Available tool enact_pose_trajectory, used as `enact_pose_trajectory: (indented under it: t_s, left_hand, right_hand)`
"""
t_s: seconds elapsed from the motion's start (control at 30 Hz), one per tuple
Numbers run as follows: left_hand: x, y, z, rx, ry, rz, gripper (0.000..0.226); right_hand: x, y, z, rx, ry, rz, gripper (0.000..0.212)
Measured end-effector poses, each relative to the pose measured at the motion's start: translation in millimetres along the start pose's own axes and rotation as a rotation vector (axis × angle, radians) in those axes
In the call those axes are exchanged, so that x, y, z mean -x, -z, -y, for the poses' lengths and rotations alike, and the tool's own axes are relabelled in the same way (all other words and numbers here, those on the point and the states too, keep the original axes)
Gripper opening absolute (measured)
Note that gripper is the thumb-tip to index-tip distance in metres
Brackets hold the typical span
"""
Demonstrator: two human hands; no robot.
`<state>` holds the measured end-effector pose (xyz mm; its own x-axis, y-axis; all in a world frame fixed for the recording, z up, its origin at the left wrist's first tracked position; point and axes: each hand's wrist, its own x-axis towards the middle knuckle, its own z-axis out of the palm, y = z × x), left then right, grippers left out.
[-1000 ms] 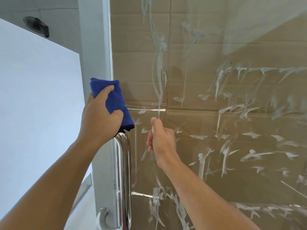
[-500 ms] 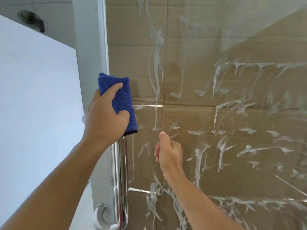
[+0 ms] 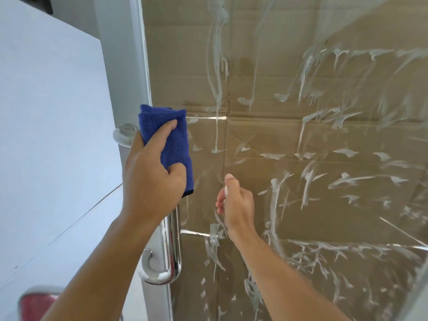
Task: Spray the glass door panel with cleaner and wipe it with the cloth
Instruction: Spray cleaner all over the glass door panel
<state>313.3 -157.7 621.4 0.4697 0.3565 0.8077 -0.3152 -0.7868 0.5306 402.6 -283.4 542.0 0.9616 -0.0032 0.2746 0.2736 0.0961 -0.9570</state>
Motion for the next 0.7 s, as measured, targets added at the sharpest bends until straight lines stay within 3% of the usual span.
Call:
enact_pose_trajectory:
  t_s: [0.2, 0.4, 0.57, 0.7]
  left_hand:
    - [35.0, -9.9, 6.7, 0.036, 0.019, 0.030, 0.072]
    - [47.0, -19.7, -1.5, 0.062, 0.074, 0.053, 0.075]
    - [52.3, -29.3, -3.2, 0.078, 0.100, 0.089, 0.074]
    - [49.4, -35.4, -3.7, 0.103, 0.099, 0.096, 0.074]
  right_hand:
    - [3.3, 13.1, 8.0, -0.089, 0.065, -0.177, 0.060]
    - [-4.6, 29.5, 25.6, -0.167, 0.089, -0.155, 0.057]
    - [-10.1, 41.6, 31.8, -0.159, 0.068, -0.272, 0.062]
    - [-14.2, 49.3, 35.4, -0.216, 0.013, -0.202, 0.054]
